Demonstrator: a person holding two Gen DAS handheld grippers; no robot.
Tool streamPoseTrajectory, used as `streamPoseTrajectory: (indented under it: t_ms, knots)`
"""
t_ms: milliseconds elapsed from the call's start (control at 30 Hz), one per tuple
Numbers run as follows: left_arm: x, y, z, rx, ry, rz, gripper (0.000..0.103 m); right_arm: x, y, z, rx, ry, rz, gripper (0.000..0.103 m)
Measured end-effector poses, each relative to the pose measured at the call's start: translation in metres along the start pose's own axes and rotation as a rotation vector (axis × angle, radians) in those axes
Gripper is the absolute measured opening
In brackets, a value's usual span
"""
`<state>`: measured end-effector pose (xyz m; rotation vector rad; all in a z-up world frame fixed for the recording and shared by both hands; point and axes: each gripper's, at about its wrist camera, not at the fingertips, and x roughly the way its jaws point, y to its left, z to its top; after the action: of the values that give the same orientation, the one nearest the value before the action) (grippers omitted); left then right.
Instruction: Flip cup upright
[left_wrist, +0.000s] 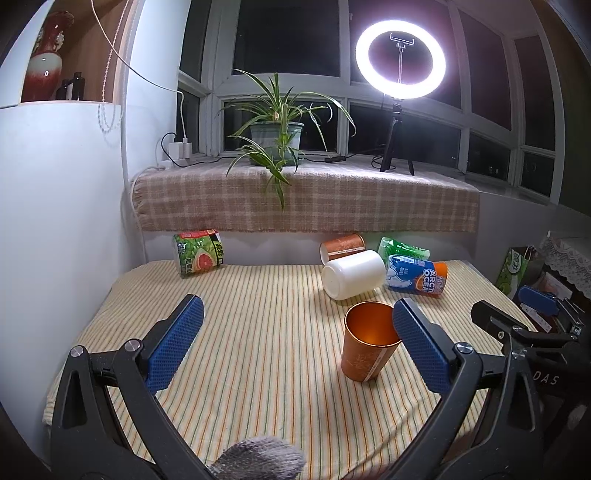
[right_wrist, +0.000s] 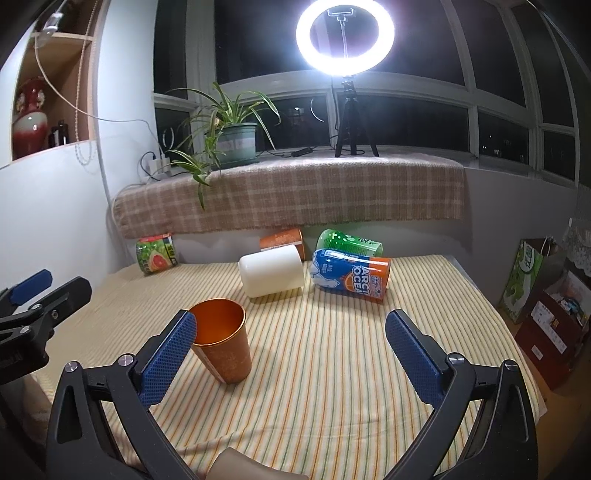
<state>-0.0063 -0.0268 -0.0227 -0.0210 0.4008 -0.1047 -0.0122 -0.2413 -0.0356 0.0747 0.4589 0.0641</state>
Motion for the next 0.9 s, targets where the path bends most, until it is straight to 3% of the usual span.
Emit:
streamPoseTrajectory:
  t_ms: [900]
  knots:
    - [0.0,0.0026,0.0012,0.001,-0.003,0.004,0.103,0.0053,-0.0023,-0.002,0.025,0.029,0.009,0.102]
